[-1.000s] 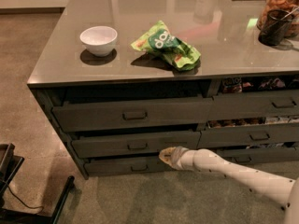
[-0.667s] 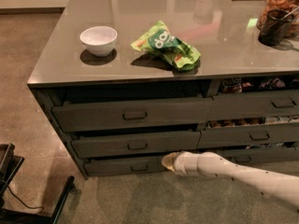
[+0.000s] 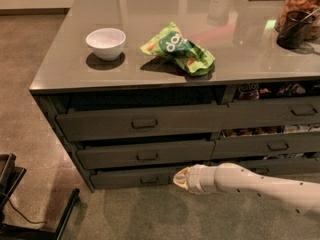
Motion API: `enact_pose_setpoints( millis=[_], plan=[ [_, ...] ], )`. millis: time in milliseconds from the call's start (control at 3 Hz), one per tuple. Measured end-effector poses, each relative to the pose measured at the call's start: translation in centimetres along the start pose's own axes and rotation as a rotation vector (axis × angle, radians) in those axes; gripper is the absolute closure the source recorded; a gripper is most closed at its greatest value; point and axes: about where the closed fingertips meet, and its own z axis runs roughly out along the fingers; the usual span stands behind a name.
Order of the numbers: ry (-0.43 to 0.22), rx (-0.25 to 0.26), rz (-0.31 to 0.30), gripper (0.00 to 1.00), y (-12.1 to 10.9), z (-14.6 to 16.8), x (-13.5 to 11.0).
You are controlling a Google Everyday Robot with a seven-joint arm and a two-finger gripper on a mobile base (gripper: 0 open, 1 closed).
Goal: Close middle drawer
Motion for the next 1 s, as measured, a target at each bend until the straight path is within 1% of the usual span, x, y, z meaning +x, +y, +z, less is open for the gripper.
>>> enact_pose_setpoints(
  millis=[1000],
  plan=[
    [-0.001,0.002,-0.001,0.21,-0.10,0.01,-0.03]
  ],
)
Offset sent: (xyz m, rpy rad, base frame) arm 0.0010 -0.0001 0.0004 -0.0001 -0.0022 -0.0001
